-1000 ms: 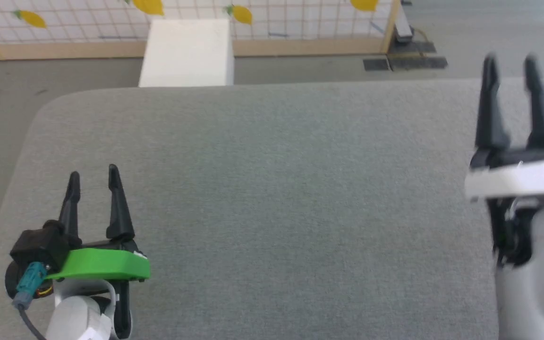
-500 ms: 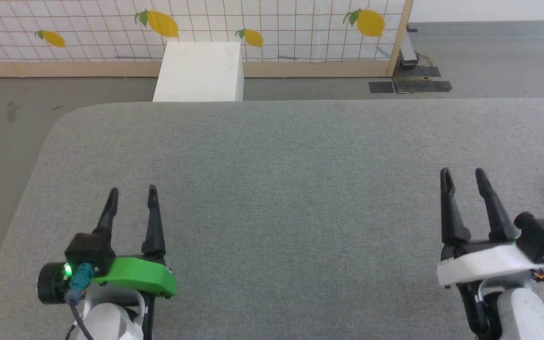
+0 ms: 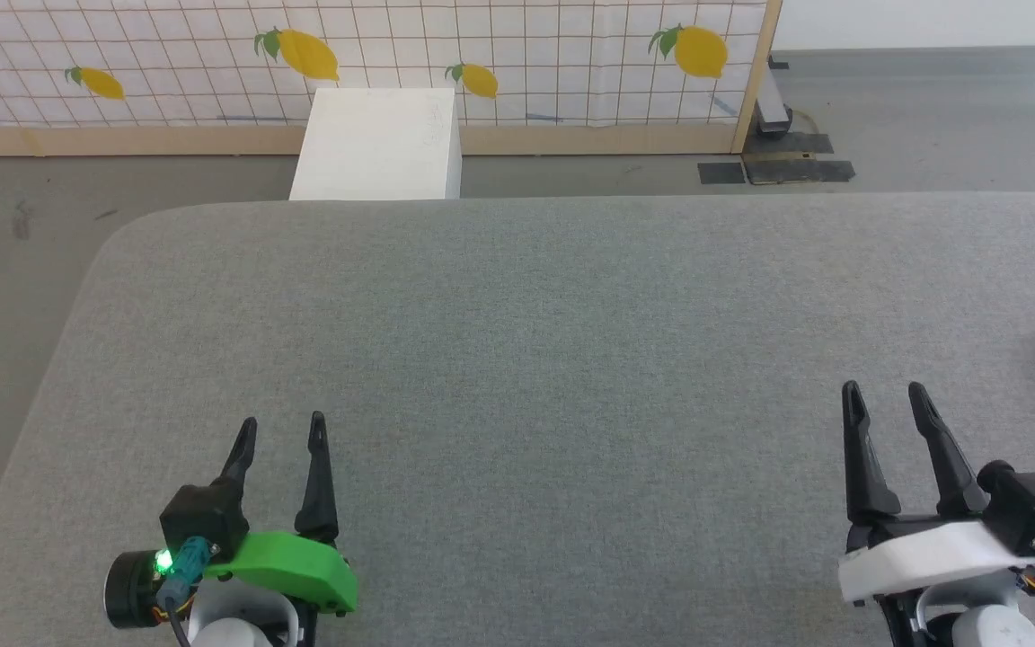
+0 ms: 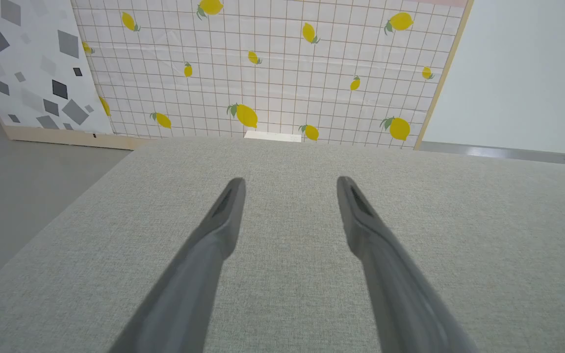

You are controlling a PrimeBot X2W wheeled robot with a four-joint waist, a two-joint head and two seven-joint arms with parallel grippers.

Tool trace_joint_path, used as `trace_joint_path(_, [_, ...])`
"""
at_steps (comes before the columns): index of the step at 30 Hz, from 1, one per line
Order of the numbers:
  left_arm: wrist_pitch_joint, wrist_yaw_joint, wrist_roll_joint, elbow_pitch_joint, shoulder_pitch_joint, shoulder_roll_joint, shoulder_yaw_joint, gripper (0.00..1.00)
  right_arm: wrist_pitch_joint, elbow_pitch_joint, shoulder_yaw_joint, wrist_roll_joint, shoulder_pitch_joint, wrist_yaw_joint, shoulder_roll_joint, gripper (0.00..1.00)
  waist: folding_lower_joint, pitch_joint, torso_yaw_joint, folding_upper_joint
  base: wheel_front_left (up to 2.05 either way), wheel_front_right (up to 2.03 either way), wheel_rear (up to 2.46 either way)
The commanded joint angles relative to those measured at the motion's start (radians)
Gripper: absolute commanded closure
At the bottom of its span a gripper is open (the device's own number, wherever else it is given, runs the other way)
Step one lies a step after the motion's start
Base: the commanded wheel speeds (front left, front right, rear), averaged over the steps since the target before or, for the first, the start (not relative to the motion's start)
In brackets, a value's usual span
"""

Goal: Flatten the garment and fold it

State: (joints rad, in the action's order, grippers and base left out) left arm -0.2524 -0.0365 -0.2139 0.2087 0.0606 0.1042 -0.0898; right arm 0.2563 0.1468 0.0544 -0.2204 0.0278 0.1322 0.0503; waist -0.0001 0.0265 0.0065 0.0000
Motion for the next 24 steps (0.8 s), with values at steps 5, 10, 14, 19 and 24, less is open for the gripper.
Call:
trace_joint_path(5, [-0.008, 0.007, -0.015, 0.000, -0.014, -0.003, 0.005, 0.00, 0.005, -0.009, 0.000, -0.001, -0.021, -0.002, 0.000, 0.00, 0.0001, 0.000, 0.001, 0.0000, 0.00, 0.00, 0.00])
trace_joint_path(10, [-0.008, 0.008, -0.018, 0.001, -0.013, -0.001, 0.006, 0.00, 0.005, -0.009, -0.002, -0.010, -0.024, -0.002, 0.000, 0.00, 0.0001, -0.001, -0.001, 0.0000, 0.00, 0.00, 0.00])
trace_joint_path(14, [0.001, 0.006, -0.014, 0.003, 0.000, -0.001, 0.005, 1.00, -0.001, -0.003, -0.001, -0.007, -0.012, 0.000, 0.000, 1.00, 0.0001, -0.002, -0.002, 0.0000, 0.00, 0.00, 0.00])
trace_joint_path(19, [0.006, 0.006, -0.010, -0.001, 0.000, -0.001, 0.006, 1.00, -0.005, -0.005, -0.002, -0.003, -0.012, 0.000, 0.000, 1.00, 0.0001, -0.003, -0.002, 0.0000, 0.00, 0.00, 0.00])
trace_joint_path(24, [0.016, 0.007, -0.001, -0.009, -0.003, -0.004, 0.010, 1.00, -0.015, -0.011, -0.004, 0.006, -0.013, 0.000, 0.000, 1.00, 0.0001, -0.004, -0.002, 0.0000, 0.00, 0.00, 0.00])
